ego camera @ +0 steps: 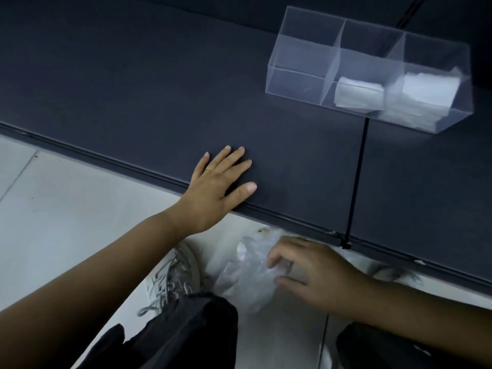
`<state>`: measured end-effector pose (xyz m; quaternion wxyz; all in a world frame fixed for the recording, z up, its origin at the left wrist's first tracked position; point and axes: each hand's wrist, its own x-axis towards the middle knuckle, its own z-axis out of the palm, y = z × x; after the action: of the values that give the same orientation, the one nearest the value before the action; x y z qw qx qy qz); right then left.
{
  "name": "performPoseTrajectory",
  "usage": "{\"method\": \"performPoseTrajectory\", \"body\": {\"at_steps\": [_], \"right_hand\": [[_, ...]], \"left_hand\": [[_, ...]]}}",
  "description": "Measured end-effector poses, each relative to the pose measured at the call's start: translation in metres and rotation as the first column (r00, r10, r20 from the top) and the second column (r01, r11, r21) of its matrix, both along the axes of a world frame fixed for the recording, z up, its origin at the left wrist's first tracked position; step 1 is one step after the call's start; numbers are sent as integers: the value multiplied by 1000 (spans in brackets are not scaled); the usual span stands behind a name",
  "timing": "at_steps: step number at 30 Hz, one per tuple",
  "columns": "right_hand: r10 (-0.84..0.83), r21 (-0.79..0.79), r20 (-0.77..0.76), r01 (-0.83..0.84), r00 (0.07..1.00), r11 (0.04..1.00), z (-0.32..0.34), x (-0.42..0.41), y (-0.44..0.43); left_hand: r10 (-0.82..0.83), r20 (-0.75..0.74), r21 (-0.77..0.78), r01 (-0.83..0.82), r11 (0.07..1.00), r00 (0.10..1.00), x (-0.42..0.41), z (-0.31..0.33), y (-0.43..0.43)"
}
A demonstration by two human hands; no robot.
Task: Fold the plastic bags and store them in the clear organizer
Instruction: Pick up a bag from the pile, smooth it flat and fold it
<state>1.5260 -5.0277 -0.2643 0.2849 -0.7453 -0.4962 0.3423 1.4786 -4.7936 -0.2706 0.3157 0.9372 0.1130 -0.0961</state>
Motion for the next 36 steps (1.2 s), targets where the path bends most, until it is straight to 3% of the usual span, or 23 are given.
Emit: {"method": "performPoseTrajectory", "body": {"at_steps": [1,3,5,6,8,10,13,15,17,18,20,22,23,24,26,28,30,32,36], "right_hand": [[-111,31,-71,114,991,993,18,7,-1],[-316,100,-212,343,925,934,47,29,0],[-433,157,-324,499,841,852,59,55,-1],[-478,158,-353,554,805,817,61,67,-1],[-555,137,-363,632,748,763,61,85,-4],[-652,129,-334,718,681,684,55,101,-11],[-803,183,-215,831,556,526,55,112,-23],[-764,181,-211,792,610,582,57,104,-28],[-621,83,-204,645,757,759,56,87,-27],[-532,37,-157,544,832,839,53,79,-25],[-417,-2,41,418,908,909,42,75,-26],[-447,40,152,446,881,894,35,83,-29],[-500,72,119,495,858,866,34,88,-32],[-556,89,53,550,830,830,33,93,-36],[-612,72,-43,613,790,787,27,100,-46],[-617,52,-67,620,784,783,23,103,-52],[-627,77,-94,634,773,770,21,102,-51],[-634,120,-129,647,762,753,19,99,-43],[-629,218,-191,658,753,721,14,94,-25]], "left_hand": [[57,-48,-240,-66,969,997,1,12,-3],[32,-117,-632,-99,768,993,3,38,-13],[-116,-81,-794,7,608,990,7,59,-27],[-162,-56,-816,48,576,985,11,64,-35],[-81,-58,-784,5,621,995,22,65,-49],[179,-117,-725,-207,657,977,35,59,-58],[466,-237,-695,-484,532,853,49,47,-61],[516,-253,-699,-523,488,819,53,41,-61],[518,-244,-726,-508,463,820,56,33,-62],[520,-239,-725,-507,467,820,57,29,-63],[595,-164,-647,-541,537,787,61,22,-59],[724,30,-529,-604,596,689,61,22,-50],[734,152,-494,-592,637,662,59,27,-46],[677,296,-450,-526,721,674,56,33,-44],[388,473,-263,-294,919,791,55,45,-50],[93,398,-73,-69,995,913,59,49,-64],[-59,227,-32,67,997,972,64,44,-74],[-119,118,-96,131,987,986,66,35,-75],[-150,100,-183,167,969,984,63,23,-73]]}}
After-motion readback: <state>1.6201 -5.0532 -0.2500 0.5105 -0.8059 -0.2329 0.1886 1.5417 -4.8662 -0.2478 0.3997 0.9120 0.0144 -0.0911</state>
